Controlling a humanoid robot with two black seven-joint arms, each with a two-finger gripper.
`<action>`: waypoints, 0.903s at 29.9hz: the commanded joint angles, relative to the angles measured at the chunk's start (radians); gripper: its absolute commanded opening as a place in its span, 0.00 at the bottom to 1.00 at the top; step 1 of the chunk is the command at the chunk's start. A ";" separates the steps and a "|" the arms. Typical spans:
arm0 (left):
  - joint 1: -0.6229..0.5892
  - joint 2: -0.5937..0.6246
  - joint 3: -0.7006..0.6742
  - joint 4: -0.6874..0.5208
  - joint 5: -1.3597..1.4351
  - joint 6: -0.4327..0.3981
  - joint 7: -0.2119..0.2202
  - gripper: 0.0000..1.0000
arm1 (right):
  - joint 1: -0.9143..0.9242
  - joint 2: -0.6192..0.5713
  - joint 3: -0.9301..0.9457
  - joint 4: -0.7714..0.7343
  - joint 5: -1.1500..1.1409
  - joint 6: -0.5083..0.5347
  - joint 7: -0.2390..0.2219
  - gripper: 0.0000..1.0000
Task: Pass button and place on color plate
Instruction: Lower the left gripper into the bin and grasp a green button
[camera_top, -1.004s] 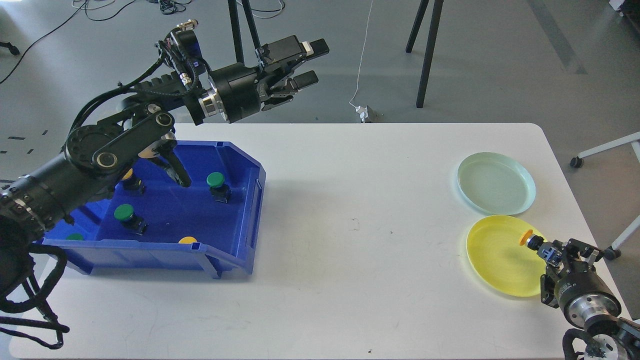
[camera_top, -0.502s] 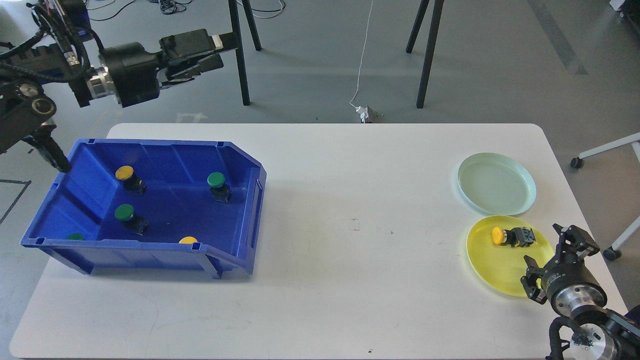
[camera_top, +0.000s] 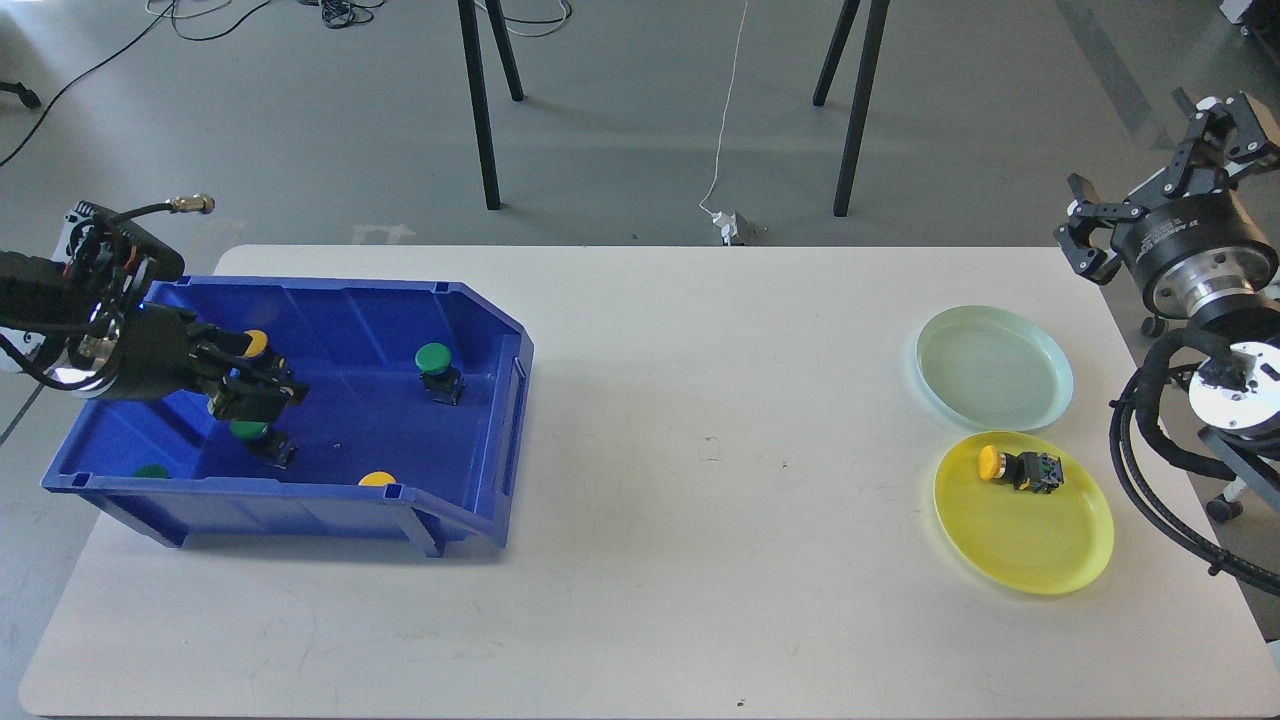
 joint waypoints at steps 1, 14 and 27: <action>0.005 -0.041 0.028 0.081 0.014 0.000 0.000 0.91 | 0.048 0.003 -0.040 -0.031 0.010 0.000 0.001 0.98; 0.054 -0.168 0.037 0.281 0.013 0.000 0.000 0.91 | 0.008 0.001 -0.034 -0.031 0.010 0.002 0.005 0.98; 0.060 -0.237 0.043 0.394 0.011 0.000 0.000 0.90 | -0.018 0.001 -0.029 -0.025 0.010 0.003 0.007 0.98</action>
